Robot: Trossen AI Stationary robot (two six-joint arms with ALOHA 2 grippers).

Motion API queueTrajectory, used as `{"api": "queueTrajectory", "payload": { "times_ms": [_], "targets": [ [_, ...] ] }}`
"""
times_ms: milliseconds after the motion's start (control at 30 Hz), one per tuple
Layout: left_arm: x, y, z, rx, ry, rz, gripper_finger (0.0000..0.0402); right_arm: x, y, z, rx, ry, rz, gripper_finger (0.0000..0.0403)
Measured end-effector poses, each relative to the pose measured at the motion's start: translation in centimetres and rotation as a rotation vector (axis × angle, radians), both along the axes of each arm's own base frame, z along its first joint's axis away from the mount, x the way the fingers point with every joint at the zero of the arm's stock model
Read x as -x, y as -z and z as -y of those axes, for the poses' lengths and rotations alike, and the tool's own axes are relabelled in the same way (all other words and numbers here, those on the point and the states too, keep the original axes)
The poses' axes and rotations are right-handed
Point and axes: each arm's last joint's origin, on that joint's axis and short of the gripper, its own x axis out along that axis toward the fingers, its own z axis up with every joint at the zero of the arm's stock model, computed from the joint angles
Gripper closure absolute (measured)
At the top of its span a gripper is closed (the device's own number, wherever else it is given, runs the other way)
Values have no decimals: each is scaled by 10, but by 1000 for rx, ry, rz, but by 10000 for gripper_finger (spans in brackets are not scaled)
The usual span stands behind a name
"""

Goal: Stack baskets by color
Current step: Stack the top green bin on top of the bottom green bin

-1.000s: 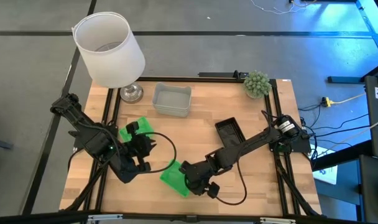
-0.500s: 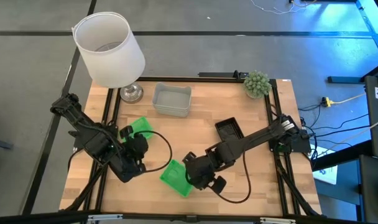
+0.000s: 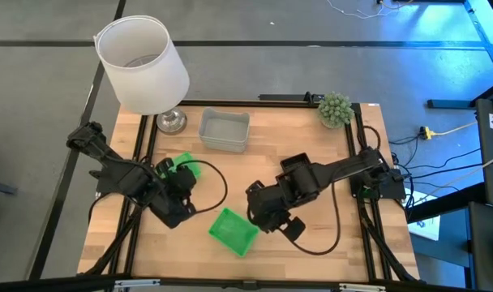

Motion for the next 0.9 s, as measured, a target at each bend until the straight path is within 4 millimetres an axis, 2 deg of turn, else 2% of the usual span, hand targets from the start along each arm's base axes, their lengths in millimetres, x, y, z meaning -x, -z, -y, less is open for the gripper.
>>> {"api": "queueTrajectory", "payload": {
  "times_ms": [233, 400, 533, 733, 900],
  "targets": [
    [-9, 1, -21, 12, -86, -50, 326, 14, -33, 5, -16, 4, 28, 309],
    [-15, 8, -42, 45, -220, -87, 303, 24, -42, 9, -30, 19, 25, 309],
    [-19, 31, -61, 43, -315, -172, 303, 32, -49, 13, -42, 52, 17, 309],
    [-17, 79, -83, 8, -409, -301, 303, 36, -53, 14, -48, 53, 23, 309],
    [-22, 107, -87, 139, -379, -326, 306, 37, -53, 14, -43, 53, 11, 309]
  ]
}}
